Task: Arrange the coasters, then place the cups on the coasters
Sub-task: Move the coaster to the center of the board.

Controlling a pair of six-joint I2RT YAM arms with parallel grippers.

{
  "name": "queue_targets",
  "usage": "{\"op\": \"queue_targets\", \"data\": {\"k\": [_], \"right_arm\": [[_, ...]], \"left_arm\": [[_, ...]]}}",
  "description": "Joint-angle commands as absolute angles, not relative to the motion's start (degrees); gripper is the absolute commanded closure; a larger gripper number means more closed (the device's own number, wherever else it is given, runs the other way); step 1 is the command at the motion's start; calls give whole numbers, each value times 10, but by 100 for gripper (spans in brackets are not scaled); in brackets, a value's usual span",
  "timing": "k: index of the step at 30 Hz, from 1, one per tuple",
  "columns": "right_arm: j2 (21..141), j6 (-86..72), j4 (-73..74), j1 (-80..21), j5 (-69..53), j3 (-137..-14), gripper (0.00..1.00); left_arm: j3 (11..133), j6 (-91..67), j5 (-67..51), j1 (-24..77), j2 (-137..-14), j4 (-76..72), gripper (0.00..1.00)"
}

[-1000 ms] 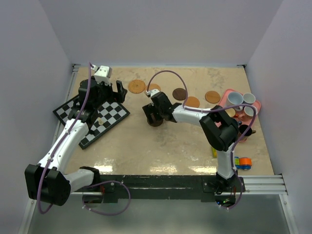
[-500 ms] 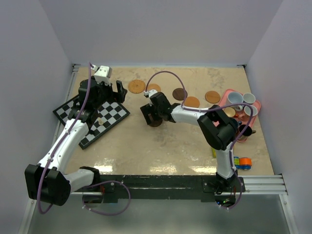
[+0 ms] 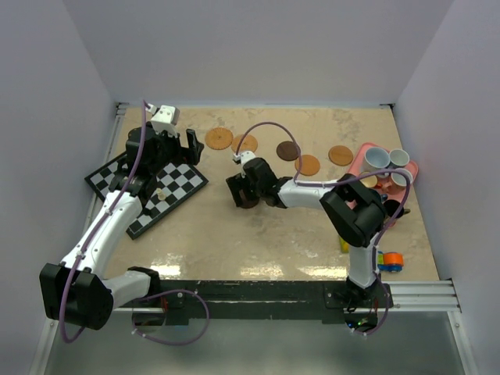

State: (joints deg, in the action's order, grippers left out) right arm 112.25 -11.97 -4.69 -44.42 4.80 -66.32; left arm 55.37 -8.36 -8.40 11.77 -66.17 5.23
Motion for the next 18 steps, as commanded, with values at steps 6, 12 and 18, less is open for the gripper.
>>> {"op": "queue_targets", "data": {"k": [6,12,18], "right_arm": [[1104,-184,-10,-491,52,-584,4],[1071,-205,-18,-522,45,-541,4],[1060,-220,-25,-548,32,-511,4]], "left_arm": [[552,-88,-82,121,-665,31,0],[552,-90,-83,122,-667,32,0],[552,-91,-84,123,-667,32,0]]}}
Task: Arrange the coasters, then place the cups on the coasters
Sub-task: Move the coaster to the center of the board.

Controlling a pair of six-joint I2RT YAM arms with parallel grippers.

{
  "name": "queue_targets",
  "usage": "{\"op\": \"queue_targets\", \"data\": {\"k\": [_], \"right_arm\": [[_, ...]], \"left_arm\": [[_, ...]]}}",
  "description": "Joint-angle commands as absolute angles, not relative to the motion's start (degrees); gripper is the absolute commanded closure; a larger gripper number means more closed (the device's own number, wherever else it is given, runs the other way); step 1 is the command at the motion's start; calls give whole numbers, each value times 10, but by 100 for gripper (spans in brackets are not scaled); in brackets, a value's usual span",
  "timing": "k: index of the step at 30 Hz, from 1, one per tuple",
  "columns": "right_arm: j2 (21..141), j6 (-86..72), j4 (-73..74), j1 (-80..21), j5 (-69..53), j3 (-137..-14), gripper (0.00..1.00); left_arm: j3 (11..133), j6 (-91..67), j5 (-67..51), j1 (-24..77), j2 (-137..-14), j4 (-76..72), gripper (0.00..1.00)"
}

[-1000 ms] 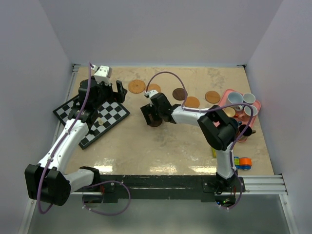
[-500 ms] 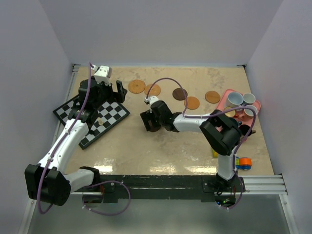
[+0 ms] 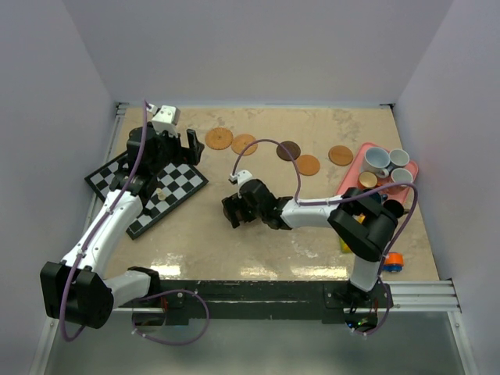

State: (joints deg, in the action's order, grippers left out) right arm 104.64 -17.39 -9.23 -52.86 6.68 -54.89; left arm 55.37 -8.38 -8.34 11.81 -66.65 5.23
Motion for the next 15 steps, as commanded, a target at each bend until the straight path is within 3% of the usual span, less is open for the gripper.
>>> {"op": "queue_targets", "data": {"k": [1,15], "right_arm": [[1060,-221,-25,-552,34,-510,4],[1006,-202,45,-551,106,-584,1]], "left_arm": [[552,-91,-83,123,-668,32,0],[553,-90,-82,126,-669,33,0]]}}
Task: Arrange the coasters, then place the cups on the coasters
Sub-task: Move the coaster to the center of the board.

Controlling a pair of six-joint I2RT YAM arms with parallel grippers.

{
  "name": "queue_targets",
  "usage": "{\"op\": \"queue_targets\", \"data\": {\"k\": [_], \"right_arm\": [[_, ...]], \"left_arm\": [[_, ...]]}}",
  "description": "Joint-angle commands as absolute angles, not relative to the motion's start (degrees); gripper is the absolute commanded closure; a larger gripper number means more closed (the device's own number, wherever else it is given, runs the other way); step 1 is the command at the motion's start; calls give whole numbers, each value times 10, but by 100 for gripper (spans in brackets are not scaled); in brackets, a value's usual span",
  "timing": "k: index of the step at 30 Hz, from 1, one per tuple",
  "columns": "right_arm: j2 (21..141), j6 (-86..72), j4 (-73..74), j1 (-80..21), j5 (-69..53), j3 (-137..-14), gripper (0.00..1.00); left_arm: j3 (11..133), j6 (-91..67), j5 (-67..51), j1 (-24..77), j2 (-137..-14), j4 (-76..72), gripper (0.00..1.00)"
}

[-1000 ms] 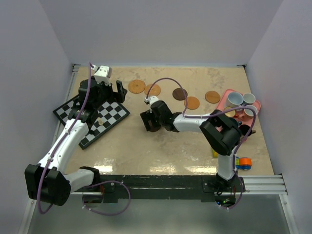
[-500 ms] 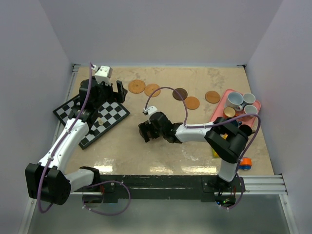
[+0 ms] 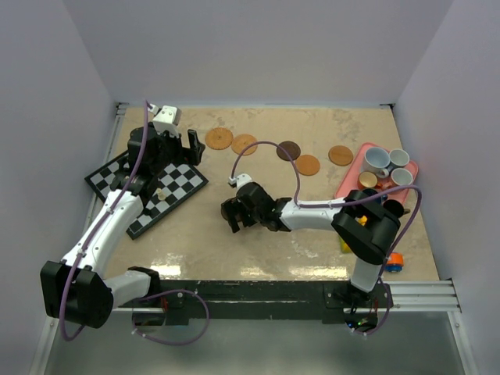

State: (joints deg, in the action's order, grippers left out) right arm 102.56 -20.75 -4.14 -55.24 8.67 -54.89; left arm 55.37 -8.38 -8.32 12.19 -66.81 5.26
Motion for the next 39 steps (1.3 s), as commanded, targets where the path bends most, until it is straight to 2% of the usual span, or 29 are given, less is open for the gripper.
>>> {"op": "queue_targets", "data": {"k": [1,6,15,21,23,29,39], "right_arm": [[1006,-195,46,-548,107,-591,1],[1026,-165,37,-517,97,-632,4],[1085,-140,4,-483,79,-710,34],[1135,-129,-22,-483,79,-744,63],[1143,-129,-25,-483,83,-748,68],[1143,-135,-27,-483,79,-731,73],[1114,-182,-56,-504,53,-634,75]], "left_arm": [[553,-91,-81,126,-669,33,0],[553,-88,-76,126,-667,33,0],[554,-87,-75,126,-664,34,0],[553,-87,-74,126,-664,34,0],[553,-87,-75,126,-664,34,0],[554,-87,-75,126,-662,34,0],[554,-88,-77,126,-663,34,0]]}}
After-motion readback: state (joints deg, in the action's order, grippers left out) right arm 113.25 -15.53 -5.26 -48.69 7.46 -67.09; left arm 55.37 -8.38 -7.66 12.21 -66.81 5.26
